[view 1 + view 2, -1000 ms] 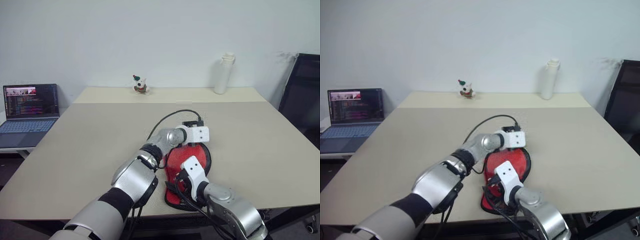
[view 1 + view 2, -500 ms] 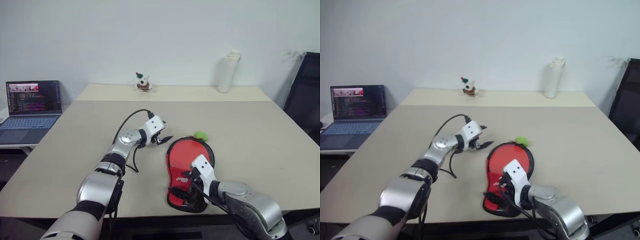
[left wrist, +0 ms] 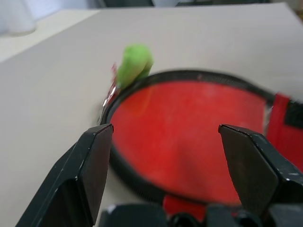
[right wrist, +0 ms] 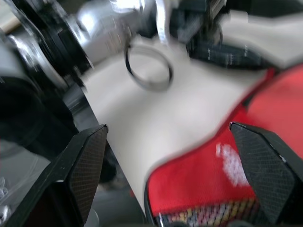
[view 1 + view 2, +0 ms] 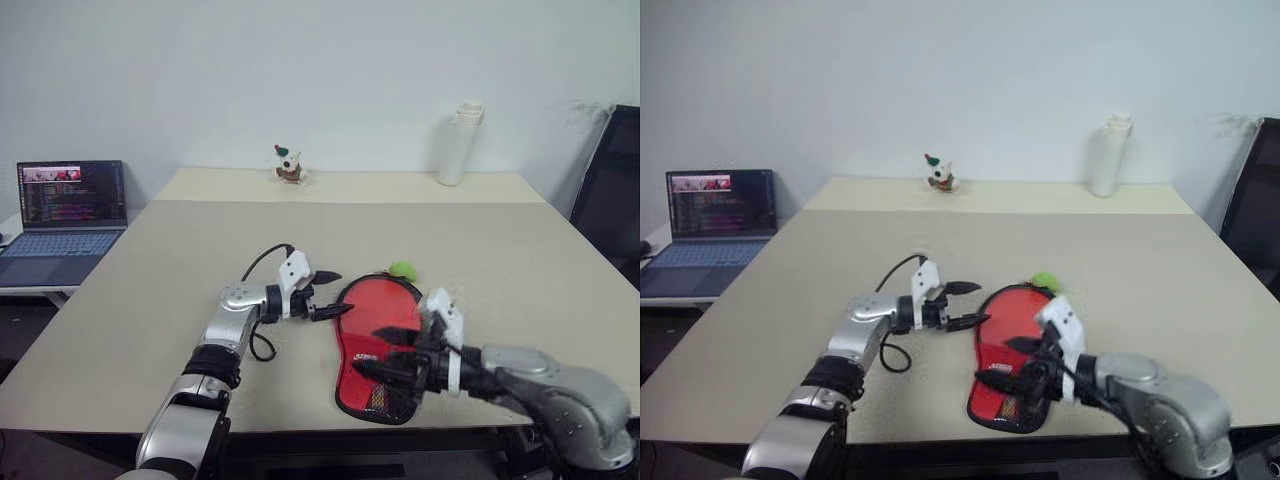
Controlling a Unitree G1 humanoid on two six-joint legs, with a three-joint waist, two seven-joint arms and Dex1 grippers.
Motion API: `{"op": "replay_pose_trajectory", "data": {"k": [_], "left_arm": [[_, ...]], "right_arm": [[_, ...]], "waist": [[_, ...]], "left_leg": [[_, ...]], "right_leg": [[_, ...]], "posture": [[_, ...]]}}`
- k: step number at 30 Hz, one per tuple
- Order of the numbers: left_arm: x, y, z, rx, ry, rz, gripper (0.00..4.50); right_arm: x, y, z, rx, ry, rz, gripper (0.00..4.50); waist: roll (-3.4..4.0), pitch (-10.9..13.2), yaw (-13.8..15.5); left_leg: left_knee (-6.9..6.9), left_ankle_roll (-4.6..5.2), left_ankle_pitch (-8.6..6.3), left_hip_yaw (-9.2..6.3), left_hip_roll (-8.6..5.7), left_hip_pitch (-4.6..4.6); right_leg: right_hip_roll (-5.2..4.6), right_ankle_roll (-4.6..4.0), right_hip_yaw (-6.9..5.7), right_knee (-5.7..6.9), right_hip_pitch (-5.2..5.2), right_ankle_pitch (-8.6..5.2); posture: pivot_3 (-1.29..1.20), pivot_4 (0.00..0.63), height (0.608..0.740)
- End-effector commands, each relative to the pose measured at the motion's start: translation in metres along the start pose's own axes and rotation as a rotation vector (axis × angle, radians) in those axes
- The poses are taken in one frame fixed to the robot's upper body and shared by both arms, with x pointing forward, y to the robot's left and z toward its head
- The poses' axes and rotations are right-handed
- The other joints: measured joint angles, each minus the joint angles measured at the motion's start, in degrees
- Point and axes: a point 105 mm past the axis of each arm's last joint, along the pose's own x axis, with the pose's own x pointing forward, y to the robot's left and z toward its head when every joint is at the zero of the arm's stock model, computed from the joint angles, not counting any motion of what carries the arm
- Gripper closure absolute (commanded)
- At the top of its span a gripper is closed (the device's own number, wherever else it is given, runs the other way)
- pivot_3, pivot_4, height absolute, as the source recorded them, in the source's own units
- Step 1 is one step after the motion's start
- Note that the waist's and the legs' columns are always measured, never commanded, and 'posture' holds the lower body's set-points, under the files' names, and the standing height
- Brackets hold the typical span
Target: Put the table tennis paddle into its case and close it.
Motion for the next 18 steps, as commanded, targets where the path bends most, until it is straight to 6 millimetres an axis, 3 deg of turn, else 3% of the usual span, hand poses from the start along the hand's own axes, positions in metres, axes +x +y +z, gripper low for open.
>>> {"op": "replay_pose_trajectory", "data": {"k": [1, 8, 14, 18], "left_arm": [[0.013, -0.003, 0.017, 0.059, -0.018, -0.041, 0.64], [0.037, -0.011, -0.005, 0.055, 0.062, -0.076, 0.64], [0.048, -0.026, -0.018, 0.065, 0.095, -0.135, 0.64], [0.048, -0.028, -0.022, 0.06, 0.103, -0.136, 0.64]], "right_arm": [[-0.012, -0.007, 0.018, 0.009, -0.065, -0.028, 0.0], [-0.02, -0.064, 0.049, -0.114, -0.129, -0.308, 0.0], [0.002, -0.111, 0.06, -0.247, -0.108, -0.402, 0.0], [0.015, -0.131, 0.062, -0.303, -0.096, -0.404, 0.0]], "waist": [[0.01, 0.0, 0.0], [0.11, 0.1, 0.0], [0.15, 0.1, -0.3], [0.2, 0.1, -0.1]], "left_leg": [[0.0, 0.0, 0.0, 0.0, 0.0, 0.0], [-0.02, 0.01, 0.0, 0.08, -0.06, -0.02], [-0.08, 0.03, -0.01, 0.18, -0.01, -0.13], [-0.08, 0.03, 0.0, 0.19, -0.01, -0.16]], "right_leg": [[0.0, 0.0, 0.02, -0.01, 0.0, 0.0], [0.0, 0.01, 0.02, -0.03, -0.02, 0.0], [0.11, 0.01, 0.05, -0.01, -0.2, 0.0], [0.11, 0.0, 0.03, -0.01, -0.23, 0.0]], "posture": [[0.0, 0.15, 0.74], [0.0, 0.15, 0.74], [0.0, 0.15, 0.74], [0.0, 0.15, 0.74]]}}
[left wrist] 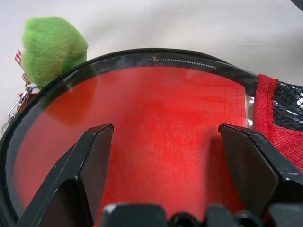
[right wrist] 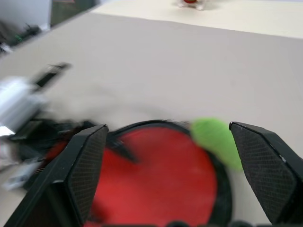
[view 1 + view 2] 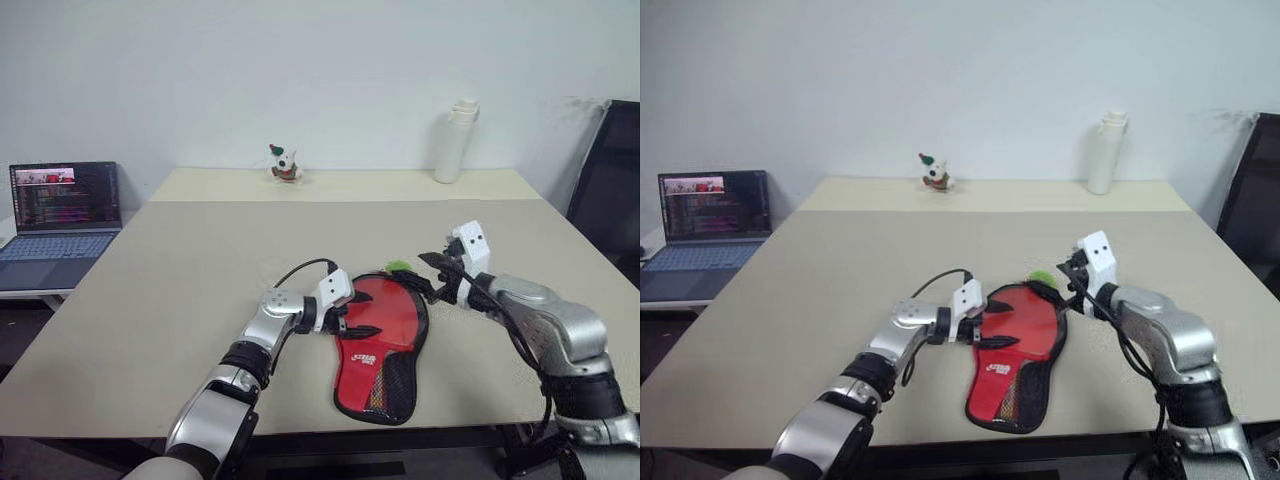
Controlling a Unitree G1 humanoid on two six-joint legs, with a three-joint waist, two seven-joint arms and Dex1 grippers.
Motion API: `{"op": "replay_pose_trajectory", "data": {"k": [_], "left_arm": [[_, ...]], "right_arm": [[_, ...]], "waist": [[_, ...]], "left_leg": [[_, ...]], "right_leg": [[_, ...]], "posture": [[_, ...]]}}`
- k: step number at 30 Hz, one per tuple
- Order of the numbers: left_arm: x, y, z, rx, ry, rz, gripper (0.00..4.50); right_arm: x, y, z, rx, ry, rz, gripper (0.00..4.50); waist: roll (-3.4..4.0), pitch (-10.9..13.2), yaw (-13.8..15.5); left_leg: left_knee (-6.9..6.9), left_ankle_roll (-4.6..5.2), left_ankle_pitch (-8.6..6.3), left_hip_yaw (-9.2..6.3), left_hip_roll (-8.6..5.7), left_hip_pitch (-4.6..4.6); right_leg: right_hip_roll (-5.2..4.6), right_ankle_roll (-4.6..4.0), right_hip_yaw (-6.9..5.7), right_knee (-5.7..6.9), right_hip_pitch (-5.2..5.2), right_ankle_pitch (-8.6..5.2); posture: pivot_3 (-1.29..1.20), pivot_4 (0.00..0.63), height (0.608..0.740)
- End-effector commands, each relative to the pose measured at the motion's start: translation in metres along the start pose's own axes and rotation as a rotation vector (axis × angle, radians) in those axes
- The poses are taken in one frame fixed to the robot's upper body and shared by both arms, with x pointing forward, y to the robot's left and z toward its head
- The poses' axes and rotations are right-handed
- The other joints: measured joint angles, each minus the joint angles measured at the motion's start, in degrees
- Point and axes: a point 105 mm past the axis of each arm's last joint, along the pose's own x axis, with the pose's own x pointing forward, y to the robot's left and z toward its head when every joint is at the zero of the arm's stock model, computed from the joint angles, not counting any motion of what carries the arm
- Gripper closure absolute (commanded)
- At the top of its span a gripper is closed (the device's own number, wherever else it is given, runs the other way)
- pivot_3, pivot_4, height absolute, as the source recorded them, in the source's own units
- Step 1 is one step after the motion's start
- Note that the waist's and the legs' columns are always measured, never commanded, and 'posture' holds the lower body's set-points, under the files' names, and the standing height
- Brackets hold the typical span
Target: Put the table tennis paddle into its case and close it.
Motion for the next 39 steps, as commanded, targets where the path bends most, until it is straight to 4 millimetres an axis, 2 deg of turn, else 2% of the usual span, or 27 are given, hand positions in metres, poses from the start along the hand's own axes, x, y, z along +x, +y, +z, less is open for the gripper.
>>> {"op": "replay_pose_trajectory", "data": {"k": [1, 8, 15, 18, 24, 29, 39], "left_arm": [[0.003, -0.002, 0.001, 0.021, 0.007, -0.014, 0.64], [0.0, -0.004, -0.002, 0.026, 0.017, -0.021, 0.64], [-0.002, -0.002, -0.002, 0.037, 0.031, -0.012, 0.64], [-0.002, 0.0, -0.001, 0.047, 0.036, -0.013, 0.6], [0.0, 0.003, 0.001, 0.06, 0.045, -0.012, 0.6], [0.005, 0.004, -0.009, 0.035, 0.088, -0.003, 0.6], [0.006, -0.007, -0.039, -0.048, 0.173, -0.003, 0.6]], "right_arm": [[0.014, -0.011, 0.01, -0.088, -0.048, -0.008, 0.0], [0.046, -0.021, -0.008, -0.158, 0.038, 0.032, 0.0], [0.061, -0.031, -0.018, -0.184, 0.076, 0.004, 0.0], [0.063, -0.035, -0.015, -0.189, 0.064, -0.021, 0.59], [0.061, -0.039, -0.014, -0.19, 0.059, -0.032, 2.8], [0.058, -0.041, -0.016, -0.197, 0.065, -0.031, 4.47], [0.049, -0.048, -0.017, -0.227, 0.081, -0.051, 4.47]], "waist": [[0.0, 0.0, 0.0], [0.02, 0.0, 0.0], [0.04, 0.0, 0.0], [0.06, 0.0, 0.0], [0.07, 0.0, 0.0], [0.07, 0.0, 0.0], [0.17, -0.1, 0.0]], "left_leg": [[0.0, 0.0, 0.0, 0.02, 0.0, -0.02], [0.0, 0.0, 0.0, 0.12, 0.01, -0.09], [0.0, 0.0, 0.0, 0.16, 0.02, -0.11], [0.0, 0.0, 0.0, 0.17, 0.02, -0.1], [0.0, 0.0, 0.0, 0.15, 0.03, -0.11], [0.01, 0.0, 0.0, 0.16, 0.02, -0.11], [0.03, 0.0, 0.0, 0.16, 0.0, -0.04]], "right_leg": [[-0.01, 0.0, -0.01, 0.0, -0.02, 0.0], [-0.03, -0.23, 0.03, 0.06, -0.18, 0.14], [-0.04, -0.29, 0.05, 0.09, -0.23, 0.18], [-0.05, -0.3, 0.07, 0.12, -0.23, 0.18], [-0.05, -0.3, 0.05, 0.13, -0.23, 0.18], [-0.06, -0.3, 0.05, 0.13, -0.23, 0.18], [-0.07, -0.29, 0.05, 0.15, -0.16, 0.18]], "posture": [[0.0, 0.15, 0.74], [0.0, 0.15, 0.74], [0.0, 0.15, 0.74], [0.0, 0.15, 0.74], [0.0, 0.15, 0.74], [0.0, 0.15, 0.74], [0.0, 0.15, 0.74]]}}
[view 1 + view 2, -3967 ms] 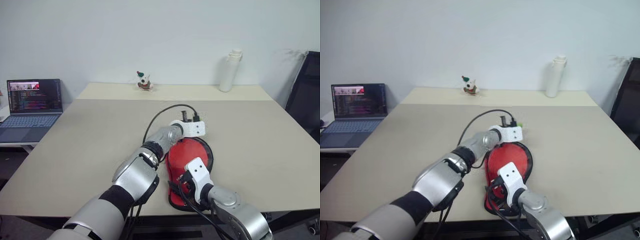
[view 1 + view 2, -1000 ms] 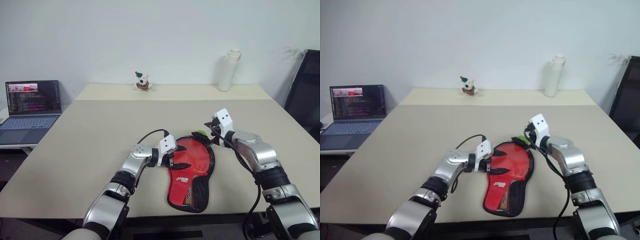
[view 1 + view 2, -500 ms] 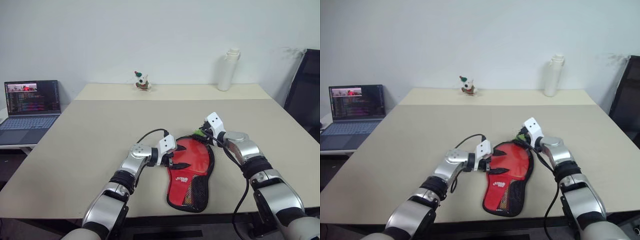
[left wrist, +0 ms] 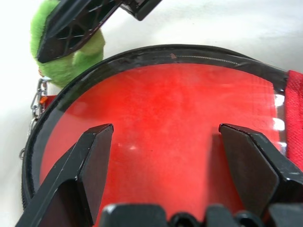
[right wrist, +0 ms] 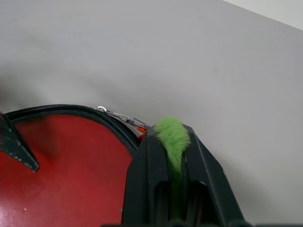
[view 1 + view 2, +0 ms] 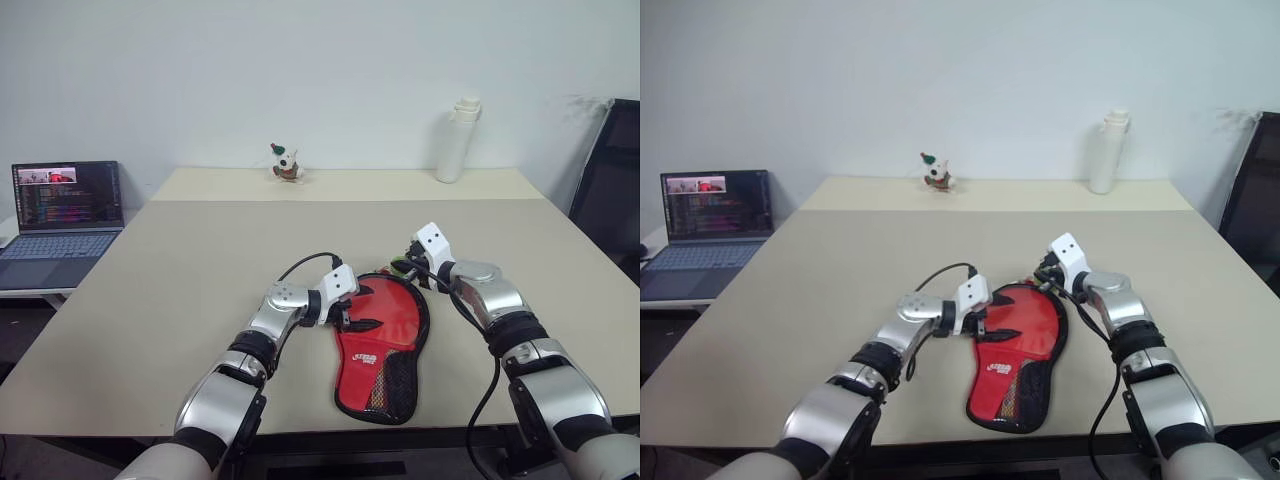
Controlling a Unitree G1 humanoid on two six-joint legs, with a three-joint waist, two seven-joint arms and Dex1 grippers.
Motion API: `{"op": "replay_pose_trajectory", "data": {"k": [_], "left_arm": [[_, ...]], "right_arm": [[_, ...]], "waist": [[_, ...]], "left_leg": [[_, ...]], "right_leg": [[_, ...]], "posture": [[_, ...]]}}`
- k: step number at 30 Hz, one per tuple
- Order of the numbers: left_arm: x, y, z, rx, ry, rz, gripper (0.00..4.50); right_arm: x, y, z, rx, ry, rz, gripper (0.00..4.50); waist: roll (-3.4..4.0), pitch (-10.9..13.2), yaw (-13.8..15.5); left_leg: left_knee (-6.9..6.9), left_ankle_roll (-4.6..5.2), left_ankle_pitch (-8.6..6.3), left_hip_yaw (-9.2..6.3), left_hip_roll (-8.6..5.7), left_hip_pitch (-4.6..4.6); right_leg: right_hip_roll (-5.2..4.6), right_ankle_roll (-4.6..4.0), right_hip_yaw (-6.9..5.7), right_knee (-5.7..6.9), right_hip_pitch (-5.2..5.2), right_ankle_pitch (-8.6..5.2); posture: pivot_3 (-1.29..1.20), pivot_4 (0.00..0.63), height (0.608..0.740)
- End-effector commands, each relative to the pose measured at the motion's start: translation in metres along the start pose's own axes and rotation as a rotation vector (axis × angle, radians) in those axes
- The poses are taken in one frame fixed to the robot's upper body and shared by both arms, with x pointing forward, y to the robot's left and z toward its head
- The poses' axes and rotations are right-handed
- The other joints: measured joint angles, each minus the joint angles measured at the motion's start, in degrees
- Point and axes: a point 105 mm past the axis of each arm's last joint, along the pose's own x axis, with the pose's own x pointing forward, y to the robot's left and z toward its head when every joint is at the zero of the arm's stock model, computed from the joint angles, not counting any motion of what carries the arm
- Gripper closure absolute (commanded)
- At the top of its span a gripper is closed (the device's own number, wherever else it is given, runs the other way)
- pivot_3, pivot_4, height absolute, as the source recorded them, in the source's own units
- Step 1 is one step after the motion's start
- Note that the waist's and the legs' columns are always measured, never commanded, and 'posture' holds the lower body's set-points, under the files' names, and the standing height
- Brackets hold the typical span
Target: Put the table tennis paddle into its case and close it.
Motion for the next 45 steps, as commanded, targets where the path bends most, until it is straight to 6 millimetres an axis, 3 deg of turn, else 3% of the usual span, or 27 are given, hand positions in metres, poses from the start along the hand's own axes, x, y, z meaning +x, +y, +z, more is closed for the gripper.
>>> {"op": "replay_pose_trajectory", "data": {"k": [1, 15, 21, 25, 33, 39, 45], "left_arm": [[0.001, -0.02, -0.037, -0.072, 0.124, -0.049, 0.6], [0.01, -0.03, -0.037, -0.095, 0.112, -0.085, 0.6], [0.015, -0.032, -0.034, -0.098, 0.103, -0.091, 0.6], [0.021, -0.034, -0.031, -0.097, 0.097, -0.098, 0.6], [0.032, -0.037, -0.022, -0.088, 0.079, -0.116, 0.6], [0.04, -0.038, -0.015, -0.087, 0.065, -0.117, 0.6], [0.044, -0.04, -0.013, -0.087, 0.06, -0.119, 0.6]], "right_arm": [[-0.012, -0.014, 0.012, -0.042, -0.034, -0.044, 4.47], [-0.067, -0.052, -0.006, -0.102, 0.079, -0.127, 4.47], [-0.097, -0.047, -0.009, -0.112, 0.124, -0.086, 4.47], [-0.136, -0.021, -0.018, -0.091, 0.207, 0.02, 4.47], [-0.172, 0.034, -0.029, -0.02, 0.281, 0.152, 4.47], [-0.207, 0.13, -0.05, 0.096, 0.371, 0.417, 4.47], [-0.231, 0.18, -0.061, 0.197, 0.422, 0.529, 4.47]], "waist": [[0.03, 0.0, 0.0], [0.1, -0.1, 0.5], [0.18, -0.1, 1.3], [0.38, -0.2, 2.2], [0.53, -0.4, 2.6], [0.54, -0.4, 3.1], [0.52, -0.5, 3.0]], "left_leg": [[0.0, 0.0, 0.0, 0.0, 0.0, 0.02], [-0.02, 0.0, 0.0, -0.07, -0.06, 0.35], [-0.03, 0.0, -0.01, -0.09, -0.07, 0.34], [-0.03, 0.0, -0.01, -0.31, -0.15, 0.12], [0.0, 0.01, -0.04, -0.25, -0.19, 0.28], [-0.03, -0.01, -0.06, -0.46, -0.2, 0.08], [-0.02, -0.02, -0.08, -0.37, -0.21, 0.05]], "right_leg": [[0.0, 0.0, 0.0, 0.0, 0.02, 0.0], [-0.03, 0.15, -0.04, -0.14, 0.45, -0.09], [-0.03, 0.28, -0.06, -0.19, 0.47, -0.17], [-0.11, 0.35, -0.14, -0.35, 0.48, -0.21], [-0.17, 0.4, -0.18, -0.41, 0.63, -0.24], [-0.19, 0.49, -0.32, -0.69, 0.69, -0.3], [-0.29, 0.72, -0.4, -1.05, 0.79, -0.17]], "posture": [[0.0, 0.15, 0.74], [0.0, 0.15, 0.74], [0.0, 0.15, 0.74], [0.0, 0.15, 0.74], [0.0, 0.15, 0.74], [0.0, 0.15, 0.74], [0.0, 0.15, 0.74]]}}
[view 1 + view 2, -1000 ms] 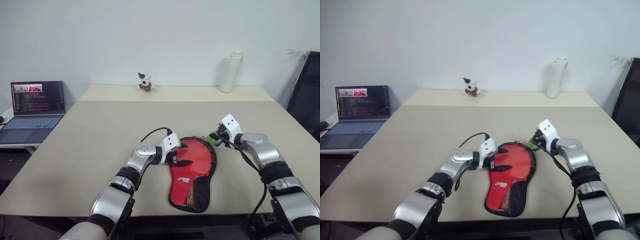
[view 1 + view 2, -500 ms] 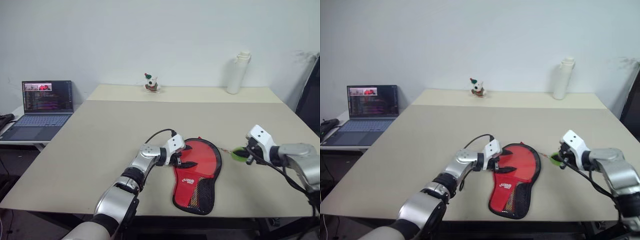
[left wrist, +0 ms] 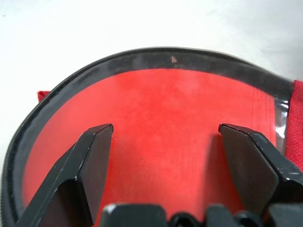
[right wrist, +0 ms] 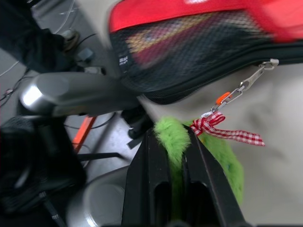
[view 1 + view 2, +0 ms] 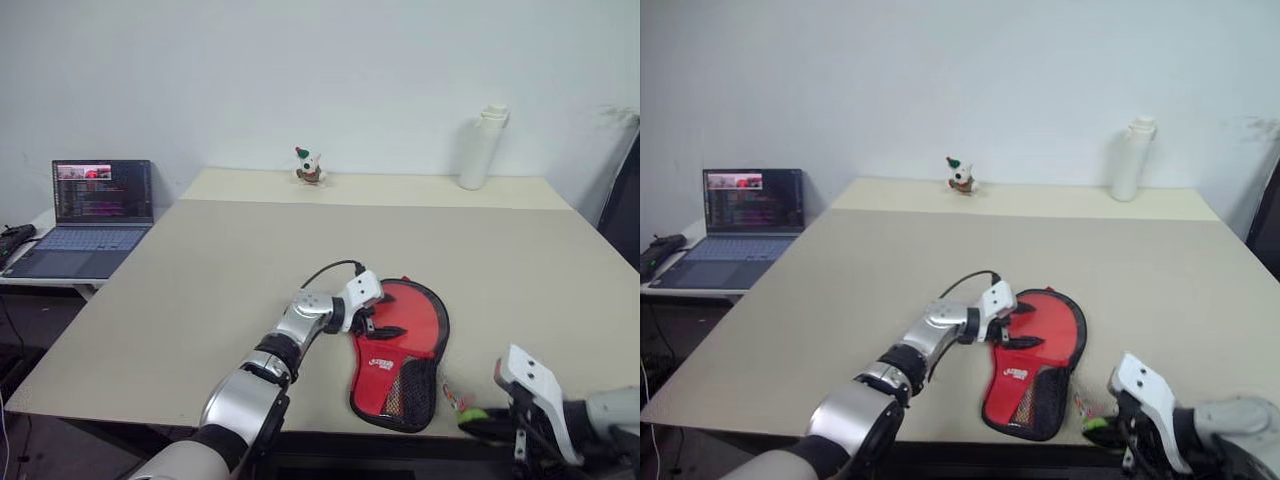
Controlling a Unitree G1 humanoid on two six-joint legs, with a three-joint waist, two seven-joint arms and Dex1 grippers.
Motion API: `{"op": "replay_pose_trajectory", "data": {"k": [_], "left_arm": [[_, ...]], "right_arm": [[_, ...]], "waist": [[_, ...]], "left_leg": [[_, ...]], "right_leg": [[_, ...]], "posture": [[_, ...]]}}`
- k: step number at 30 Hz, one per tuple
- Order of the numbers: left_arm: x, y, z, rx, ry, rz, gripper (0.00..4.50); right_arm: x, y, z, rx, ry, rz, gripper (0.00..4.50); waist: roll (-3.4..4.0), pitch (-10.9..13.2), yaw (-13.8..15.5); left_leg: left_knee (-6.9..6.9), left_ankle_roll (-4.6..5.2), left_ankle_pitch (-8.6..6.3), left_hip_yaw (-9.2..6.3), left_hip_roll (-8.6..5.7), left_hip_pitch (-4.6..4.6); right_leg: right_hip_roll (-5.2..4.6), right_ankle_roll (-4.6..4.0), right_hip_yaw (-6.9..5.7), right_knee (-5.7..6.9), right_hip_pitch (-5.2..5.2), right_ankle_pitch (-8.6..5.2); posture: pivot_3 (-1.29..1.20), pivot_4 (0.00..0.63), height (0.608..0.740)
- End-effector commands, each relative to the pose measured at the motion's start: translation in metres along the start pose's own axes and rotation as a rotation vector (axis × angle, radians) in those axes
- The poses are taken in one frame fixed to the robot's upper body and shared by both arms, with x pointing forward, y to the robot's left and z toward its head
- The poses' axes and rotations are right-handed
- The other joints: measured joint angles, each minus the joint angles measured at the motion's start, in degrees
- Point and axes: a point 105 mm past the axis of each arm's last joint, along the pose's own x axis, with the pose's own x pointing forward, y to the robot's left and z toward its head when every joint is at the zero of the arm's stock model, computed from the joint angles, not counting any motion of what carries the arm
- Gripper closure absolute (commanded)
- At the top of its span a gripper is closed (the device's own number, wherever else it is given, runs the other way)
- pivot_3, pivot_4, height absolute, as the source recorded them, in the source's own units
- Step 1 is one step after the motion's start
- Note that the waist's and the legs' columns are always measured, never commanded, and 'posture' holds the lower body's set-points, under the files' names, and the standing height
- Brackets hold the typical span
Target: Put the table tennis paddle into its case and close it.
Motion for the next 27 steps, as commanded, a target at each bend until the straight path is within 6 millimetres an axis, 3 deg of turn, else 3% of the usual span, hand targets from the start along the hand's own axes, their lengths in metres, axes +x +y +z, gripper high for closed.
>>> {"op": "replay_pose_trajectory", "data": {"k": [1, 8, 15, 19, 24, 27], "left_arm": [[0.006, -0.018, -0.025, -0.038, 0.091, -0.059, 0.6], [0.012, -0.02, -0.022, -0.041, 0.079, -0.054, 0.6], [0.014, -0.021, -0.02, -0.04, 0.067, -0.047, 0.6], [0.014, -0.02, -0.02, -0.04, 0.062, -0.039, 0.6], [0.013, -0.018, -0.017, -0.035, 0.045, -0.031, 0.6], [0.01, -0.012, -0.01, -0.022, 0.02, -0.013, 0.6]], "right_arm": [[0.004, 0.035, -0.004, 0.016, 0.001, 0.122, 4.47], [0.015, 0.071, 0.002, 0.091, -0.079, 0.296, 4.47], [0.017, 0.058, 0.008, 0.076, -0.08, 0.235, 4.47], [0.013, 0.051, 0.01, 0.066, -0.079, 0.23, 3.38], [0.007, 0.05, 0.019, 0.075, -0.133, 0.231, 1.67], [0.0, 0.044, 0.031, 0.074, -0.195, 0.208, 1.67]], "waist": [[-0.03, 0.0, 0.0], [-0.13, -0.1, -0.1], [-0.14, -0.1, -0.1], [-0.16, -0.1, -0.1], [-0.18, -0.1, -0.1], [-0.19, -0.1, -0.1]], "left_leg": [[0.0, 0.0, 0.0, 0.0, 0.0, 0.0], [0.03, 0.02, -0.01, 0.08, 0.0, 0.05], [0.02, 0.03, -0.02, 0.1, -0.01, -0.02], [0.03, 0.04, -0.02, 0.08, -0.01, 0.0], [0.04, 0.04, -0.02, 0.1, 0.0, 0.01], [0.05, 0.04, -0.02, 0.11, 0.0, 0.01]], "right_leg": [[-0.01, 0.0, 0.0, -0.02, 0.0, 0.0], [-0.05, 0.15, 0.07, -0.04, 0.03, 0.1], [-0.06, 0.15, 0.09, -0.14, 0.03, 0.09], [-0.07, 0.17, 0.08, -0.11, 0.03, 0.1], [-0.07, 0.17, 0.09, -0.09, 0.04, 0.11], [-0.07, 0.19, 0.1, -0.1, 0.04, 0.12]], "posture": [[0.0, 0.15, 0.74], [0.0, 0.15, 0.74], [0.0, 0.15, 0.74], [0.0, 0.15, 0.74], [0.0, 0.15, 0.74], [0.0, 0.15, 0.74]]}}
